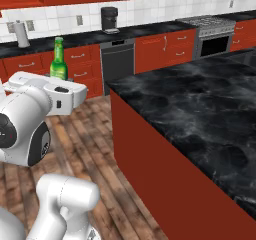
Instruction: Get the candle and the beer from the cabinet and move them to the dining counter.
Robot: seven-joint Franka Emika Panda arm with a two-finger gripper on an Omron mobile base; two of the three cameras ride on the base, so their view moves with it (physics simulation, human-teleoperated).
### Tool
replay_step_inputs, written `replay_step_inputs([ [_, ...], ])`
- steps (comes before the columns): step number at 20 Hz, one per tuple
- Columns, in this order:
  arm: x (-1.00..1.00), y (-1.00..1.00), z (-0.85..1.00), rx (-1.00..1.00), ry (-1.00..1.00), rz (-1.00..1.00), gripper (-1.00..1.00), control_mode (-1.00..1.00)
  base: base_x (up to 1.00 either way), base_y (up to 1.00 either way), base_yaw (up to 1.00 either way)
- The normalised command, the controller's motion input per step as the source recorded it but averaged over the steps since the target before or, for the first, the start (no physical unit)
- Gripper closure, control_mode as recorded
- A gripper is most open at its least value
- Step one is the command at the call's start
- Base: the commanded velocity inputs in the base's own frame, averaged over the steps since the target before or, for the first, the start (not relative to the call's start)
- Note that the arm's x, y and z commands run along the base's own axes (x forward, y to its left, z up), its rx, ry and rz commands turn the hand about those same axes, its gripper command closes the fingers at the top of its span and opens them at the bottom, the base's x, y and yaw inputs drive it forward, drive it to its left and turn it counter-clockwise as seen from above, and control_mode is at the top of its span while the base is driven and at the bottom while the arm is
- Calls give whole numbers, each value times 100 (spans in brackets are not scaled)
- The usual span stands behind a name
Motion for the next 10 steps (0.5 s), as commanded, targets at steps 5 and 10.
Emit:
replay_step_inputs([
  [5,0,0,0,0,0,0,100,100,-77,-28,-14],
  [10,0,0,0,0,0,0,100,100,-76,-30,-14],
])
